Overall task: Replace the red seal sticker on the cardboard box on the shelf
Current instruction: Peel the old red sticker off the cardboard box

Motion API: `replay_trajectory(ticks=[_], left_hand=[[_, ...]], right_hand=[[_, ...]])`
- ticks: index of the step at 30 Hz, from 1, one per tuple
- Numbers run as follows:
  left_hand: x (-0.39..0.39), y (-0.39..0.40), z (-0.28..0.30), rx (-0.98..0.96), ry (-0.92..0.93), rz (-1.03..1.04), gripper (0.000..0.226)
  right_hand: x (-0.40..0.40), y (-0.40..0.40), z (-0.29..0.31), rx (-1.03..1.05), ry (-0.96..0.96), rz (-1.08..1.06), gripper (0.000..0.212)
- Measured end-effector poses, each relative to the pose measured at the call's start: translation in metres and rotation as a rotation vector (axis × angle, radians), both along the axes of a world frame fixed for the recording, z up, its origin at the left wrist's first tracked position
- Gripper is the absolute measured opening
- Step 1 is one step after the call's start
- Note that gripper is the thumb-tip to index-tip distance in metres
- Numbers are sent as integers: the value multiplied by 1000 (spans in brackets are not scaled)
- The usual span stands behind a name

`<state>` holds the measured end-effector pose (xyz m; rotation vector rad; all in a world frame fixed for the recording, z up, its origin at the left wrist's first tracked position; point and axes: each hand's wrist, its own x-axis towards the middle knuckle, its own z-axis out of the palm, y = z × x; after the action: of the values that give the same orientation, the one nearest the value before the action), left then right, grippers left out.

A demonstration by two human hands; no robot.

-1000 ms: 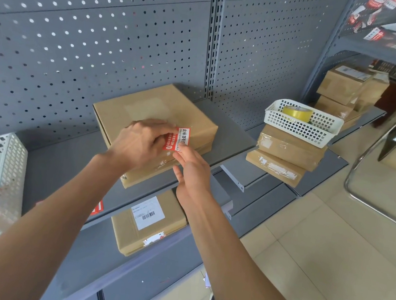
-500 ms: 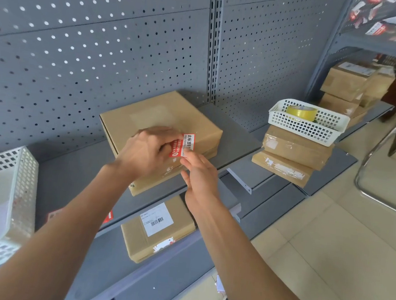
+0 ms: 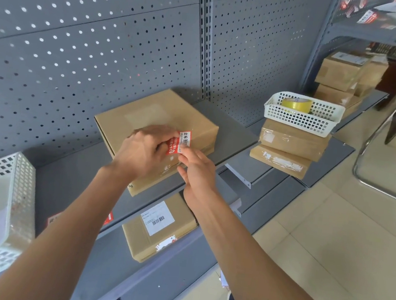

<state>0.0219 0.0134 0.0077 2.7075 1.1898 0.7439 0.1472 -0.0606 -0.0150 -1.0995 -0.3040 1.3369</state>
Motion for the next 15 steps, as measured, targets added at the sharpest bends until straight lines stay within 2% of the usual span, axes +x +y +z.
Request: replay_trajectory(ticks=[7, 15], left_hand=[[1, -2, 3, -12, 25, -4, 45], [-5, 6, -2, -11, 140, 2, 46]], right_hand=[[1, 0, 4, -2, 20, 2, 3], [2, 0, 5, -10, 10, 1, 3]])
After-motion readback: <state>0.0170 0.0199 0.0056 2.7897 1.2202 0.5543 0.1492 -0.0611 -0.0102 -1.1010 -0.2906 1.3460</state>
